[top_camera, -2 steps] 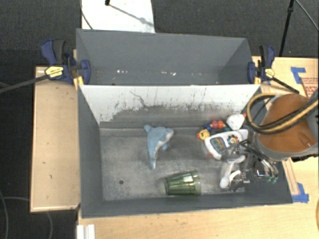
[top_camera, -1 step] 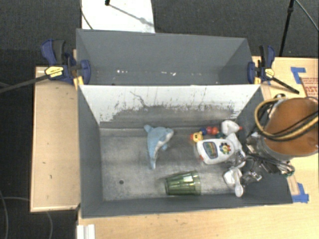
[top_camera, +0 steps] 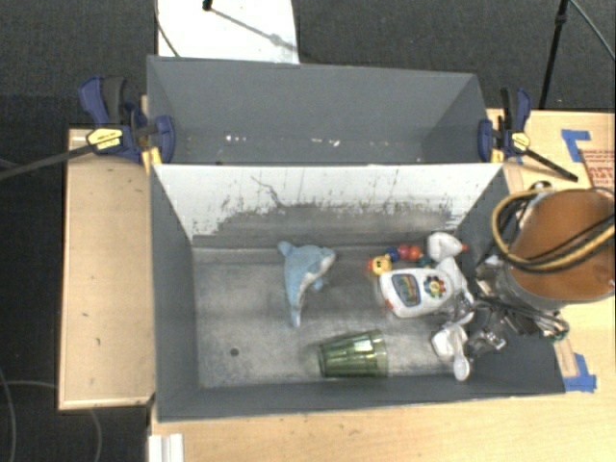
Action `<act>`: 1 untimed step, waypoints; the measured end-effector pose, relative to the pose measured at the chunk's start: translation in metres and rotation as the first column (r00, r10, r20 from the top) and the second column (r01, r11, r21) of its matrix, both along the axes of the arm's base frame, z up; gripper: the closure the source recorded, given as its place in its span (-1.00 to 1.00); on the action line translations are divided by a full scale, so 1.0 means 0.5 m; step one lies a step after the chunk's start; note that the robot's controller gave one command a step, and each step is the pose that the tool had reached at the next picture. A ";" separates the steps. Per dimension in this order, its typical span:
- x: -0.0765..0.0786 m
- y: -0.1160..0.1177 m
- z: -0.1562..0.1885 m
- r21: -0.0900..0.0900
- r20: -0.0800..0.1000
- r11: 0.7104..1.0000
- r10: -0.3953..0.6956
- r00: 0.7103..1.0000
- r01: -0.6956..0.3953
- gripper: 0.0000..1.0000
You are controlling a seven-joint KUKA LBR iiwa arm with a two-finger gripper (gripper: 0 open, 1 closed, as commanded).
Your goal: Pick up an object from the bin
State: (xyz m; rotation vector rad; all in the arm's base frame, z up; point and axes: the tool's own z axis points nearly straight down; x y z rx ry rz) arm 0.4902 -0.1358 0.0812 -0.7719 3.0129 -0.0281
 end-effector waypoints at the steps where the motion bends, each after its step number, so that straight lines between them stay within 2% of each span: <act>1: 0.001 -0.001 0.002 0.001 -0.002 1.000 -0.002 1.000 0.002 1.00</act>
Offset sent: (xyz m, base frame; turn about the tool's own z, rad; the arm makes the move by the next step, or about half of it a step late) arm -0.0001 0.0000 0.0888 0.0003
